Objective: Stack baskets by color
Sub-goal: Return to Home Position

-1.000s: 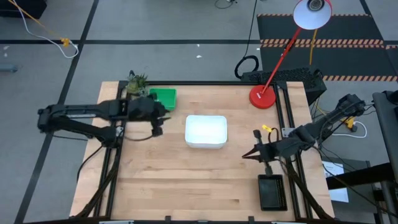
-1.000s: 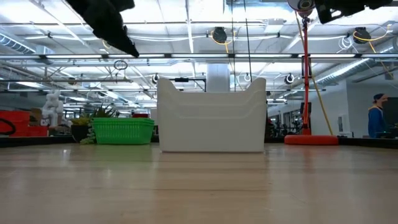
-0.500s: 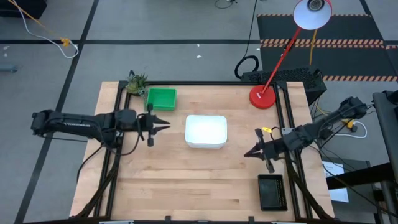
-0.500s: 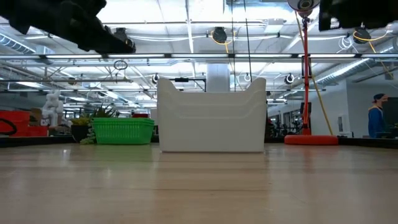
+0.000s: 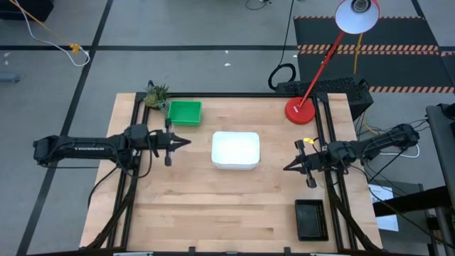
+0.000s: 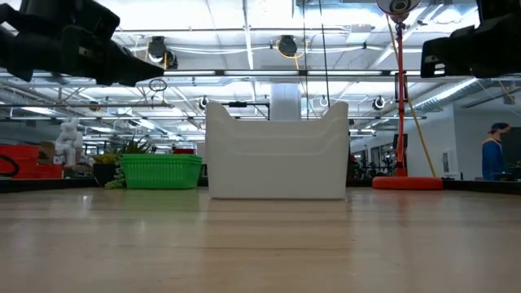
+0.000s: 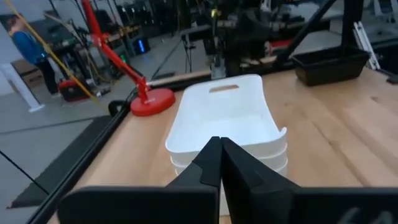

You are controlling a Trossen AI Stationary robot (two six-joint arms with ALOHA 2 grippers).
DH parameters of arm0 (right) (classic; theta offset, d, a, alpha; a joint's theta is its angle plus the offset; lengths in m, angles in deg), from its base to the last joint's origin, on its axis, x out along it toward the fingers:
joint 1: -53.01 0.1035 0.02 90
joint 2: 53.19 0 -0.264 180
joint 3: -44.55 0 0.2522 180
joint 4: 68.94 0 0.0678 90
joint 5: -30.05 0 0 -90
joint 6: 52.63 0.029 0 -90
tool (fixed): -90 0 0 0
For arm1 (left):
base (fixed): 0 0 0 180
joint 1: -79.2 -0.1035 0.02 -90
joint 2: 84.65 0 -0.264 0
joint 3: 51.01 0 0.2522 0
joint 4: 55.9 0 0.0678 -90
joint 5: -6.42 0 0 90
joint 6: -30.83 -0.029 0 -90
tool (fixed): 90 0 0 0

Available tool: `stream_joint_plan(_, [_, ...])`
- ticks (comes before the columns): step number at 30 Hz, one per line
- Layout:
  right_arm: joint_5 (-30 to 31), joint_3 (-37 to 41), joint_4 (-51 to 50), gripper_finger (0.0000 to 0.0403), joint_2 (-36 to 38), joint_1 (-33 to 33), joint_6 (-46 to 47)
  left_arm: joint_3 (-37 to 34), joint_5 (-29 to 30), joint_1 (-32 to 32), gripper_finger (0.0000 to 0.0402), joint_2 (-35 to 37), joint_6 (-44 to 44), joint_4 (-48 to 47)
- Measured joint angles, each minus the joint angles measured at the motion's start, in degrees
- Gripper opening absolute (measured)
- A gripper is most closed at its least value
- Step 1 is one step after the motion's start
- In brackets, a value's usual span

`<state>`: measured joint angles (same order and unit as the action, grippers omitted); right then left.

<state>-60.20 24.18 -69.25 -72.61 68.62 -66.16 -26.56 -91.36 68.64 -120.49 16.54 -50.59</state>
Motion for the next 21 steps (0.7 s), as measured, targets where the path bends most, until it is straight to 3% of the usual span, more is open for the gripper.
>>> stream_joint_plan(7, [-3.0,2.3,0.1,0.0000,3.6,-2.6,1.4,-4.4,-1.3,-2.5,0.0014,1.2,1.5,6.0])
stream_joint_plan(21, [-2.9,4.1,-2.7,0.0000,10.6,-6.9,-0.7,-7.9,-2.6,-5.2,0.0009,1.1,4.4,9.2])
